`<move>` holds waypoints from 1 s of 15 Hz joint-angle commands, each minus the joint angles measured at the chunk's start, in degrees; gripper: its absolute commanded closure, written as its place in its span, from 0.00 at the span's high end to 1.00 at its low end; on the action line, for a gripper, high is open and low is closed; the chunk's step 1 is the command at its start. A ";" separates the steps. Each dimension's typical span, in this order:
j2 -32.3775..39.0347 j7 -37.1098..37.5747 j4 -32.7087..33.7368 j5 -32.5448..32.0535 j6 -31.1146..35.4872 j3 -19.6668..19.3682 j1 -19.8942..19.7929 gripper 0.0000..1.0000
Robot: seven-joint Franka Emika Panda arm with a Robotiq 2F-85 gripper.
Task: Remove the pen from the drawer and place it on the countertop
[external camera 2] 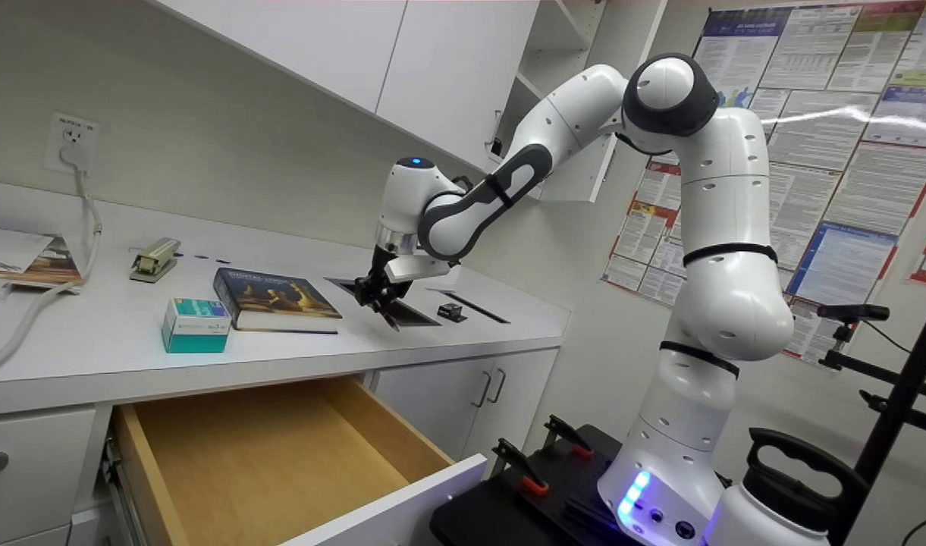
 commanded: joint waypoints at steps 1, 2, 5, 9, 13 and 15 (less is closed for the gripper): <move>1.19 -2.10 -0.25 6.62 3.53 2.21 -2.82 0.05; 1.52 -2.32 0.06 8.12 3.33 2.15 -2.58 0.05; 2.00 -2.51 0.69 11.15 2.53 1.91 -1.67 0.05; 2.63 -1.53 1.51 11.64 2.68 1.52 -0.41 0.05; 3.13 -0.90 1.94 11.46 2.57 1.28 0.45 0.60; 2.88 -0.26 1.80 10.96 2.46 0.96 1.00 0.75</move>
